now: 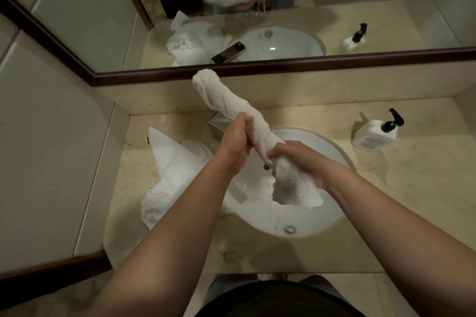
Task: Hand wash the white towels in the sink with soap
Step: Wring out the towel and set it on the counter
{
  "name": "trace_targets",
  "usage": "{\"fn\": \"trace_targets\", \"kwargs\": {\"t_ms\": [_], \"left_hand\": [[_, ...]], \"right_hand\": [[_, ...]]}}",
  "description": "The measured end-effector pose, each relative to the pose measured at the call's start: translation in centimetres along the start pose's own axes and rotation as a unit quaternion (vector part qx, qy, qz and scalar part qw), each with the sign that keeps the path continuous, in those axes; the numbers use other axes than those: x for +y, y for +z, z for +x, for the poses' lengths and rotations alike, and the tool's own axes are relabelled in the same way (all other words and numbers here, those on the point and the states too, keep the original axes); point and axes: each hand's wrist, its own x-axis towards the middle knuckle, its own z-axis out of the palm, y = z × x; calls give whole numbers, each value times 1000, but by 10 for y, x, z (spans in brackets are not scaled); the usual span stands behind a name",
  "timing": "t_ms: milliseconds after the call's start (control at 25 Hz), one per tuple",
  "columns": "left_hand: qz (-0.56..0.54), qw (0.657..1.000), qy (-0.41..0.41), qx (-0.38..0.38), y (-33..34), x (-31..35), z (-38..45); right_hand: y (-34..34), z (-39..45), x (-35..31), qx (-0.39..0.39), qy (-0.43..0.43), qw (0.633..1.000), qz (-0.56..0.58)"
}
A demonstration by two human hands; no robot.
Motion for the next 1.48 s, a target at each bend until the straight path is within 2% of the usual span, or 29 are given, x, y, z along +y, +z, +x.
{"fn": "trace_targets", "kwargs": {"t_ms": [80, 200, 280, 360, 480, 600, 680, 760, 880, 1000, 1120, 1280, 1360, 1480], "left_hand": [[3, 999, 40, -29, -6, -4, -3], [-50, 996, 79, -4, -6, -7, -7], [-56, 996, 75, -15, -3, -6, -6], [-70, 996, 32, -47, 2, -4, -5], [-118, 989, -4, -91, 12, 0, -7], [-73, 996, -8, -58, 18, 2, -8], [-88, 996, -1, -12, 22, -1, -7], [-127, 991, 1, 48, 24, -7, -5], [-129, 984, -9, 120, 29, -15, -4], [-104, 977, -19, 184, 36, -20, -7], [-118, 971, -14, 208, 37, -23, -6], [-122, 970, -1, 208, 29, -22, -2], [-105, 975, 16, 198, 25, -22, 0], [-43, 983, 30, 174, 21, -17, 1]], "right_hand": [[-8, -1, -2, -37, 41, 998, 43], [-12, -1, -3, -99, 60, 991, 67], [-8, 0, -2, -134, 40, 989, 54], [-2, 0, -2, -145, 30, 987, 62], [-6, -2, -5, -138, 70, 982, 110], [-7, -6, -5, -101, 71, 988, 91], [1, -4, -2, 10, 17, 1000, 20], [13, 1, -1, 120, -56, 989, -70], [18, 8, 11, 185, -124, 963, -148], [17, 10, 25, 199, -190, 939, -208], [17, 9, 25, 205, -196, 926, -249], [8, 2, 15, 119, -134, 973, -148], [4, -1, 13, 76, -114, 983, -119], [3, -2, 12, 66, -103, 990, -70]]}}
